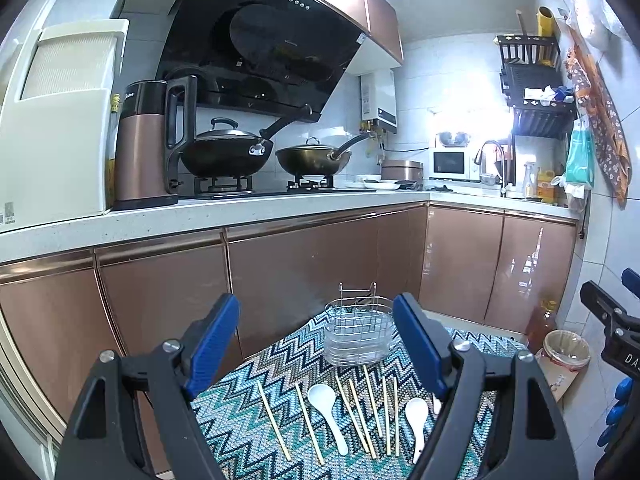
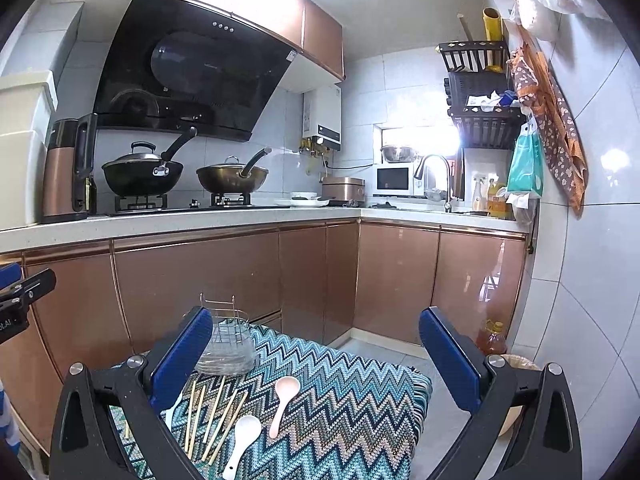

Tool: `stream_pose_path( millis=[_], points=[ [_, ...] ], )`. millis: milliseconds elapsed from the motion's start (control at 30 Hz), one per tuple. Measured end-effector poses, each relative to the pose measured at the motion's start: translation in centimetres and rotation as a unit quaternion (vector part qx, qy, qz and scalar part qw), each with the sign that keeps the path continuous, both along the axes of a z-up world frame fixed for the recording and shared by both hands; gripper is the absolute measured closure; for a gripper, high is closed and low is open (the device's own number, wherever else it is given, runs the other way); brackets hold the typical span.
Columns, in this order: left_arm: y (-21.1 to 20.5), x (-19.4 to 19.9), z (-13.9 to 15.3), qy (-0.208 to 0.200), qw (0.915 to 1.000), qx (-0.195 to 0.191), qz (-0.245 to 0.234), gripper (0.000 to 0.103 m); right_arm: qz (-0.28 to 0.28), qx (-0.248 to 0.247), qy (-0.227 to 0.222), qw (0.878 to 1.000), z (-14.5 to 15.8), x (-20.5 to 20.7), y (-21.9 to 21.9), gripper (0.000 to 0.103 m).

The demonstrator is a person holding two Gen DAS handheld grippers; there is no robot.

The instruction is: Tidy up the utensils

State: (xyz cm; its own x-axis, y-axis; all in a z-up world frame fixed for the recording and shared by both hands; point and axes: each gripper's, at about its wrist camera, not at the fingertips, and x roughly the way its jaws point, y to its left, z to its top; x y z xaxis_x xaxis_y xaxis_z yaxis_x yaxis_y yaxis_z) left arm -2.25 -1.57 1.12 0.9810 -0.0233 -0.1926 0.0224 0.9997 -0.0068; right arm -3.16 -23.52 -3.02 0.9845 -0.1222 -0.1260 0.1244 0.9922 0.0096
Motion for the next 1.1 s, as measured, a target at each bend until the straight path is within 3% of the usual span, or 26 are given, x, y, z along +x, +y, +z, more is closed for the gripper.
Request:
stream_pose_path(
  millis=[633, 1100],
  points=[
    [-0.1, 0.9, -0.4, 0.011, 0.9997, -0.016, -0.017, 0.025, -0.016, -0.008, -0.002, 1.0, 0.4, 0.3, 0.1, 0.0],
    [-0.3, 1.7, -0.7, 0.018, 0.9998, -0.005, -0.005, 0.025, -0.007, -0.012, 0.001, 1.0, 0.4, 1.0, 0.3, 0.0]
  ],
)
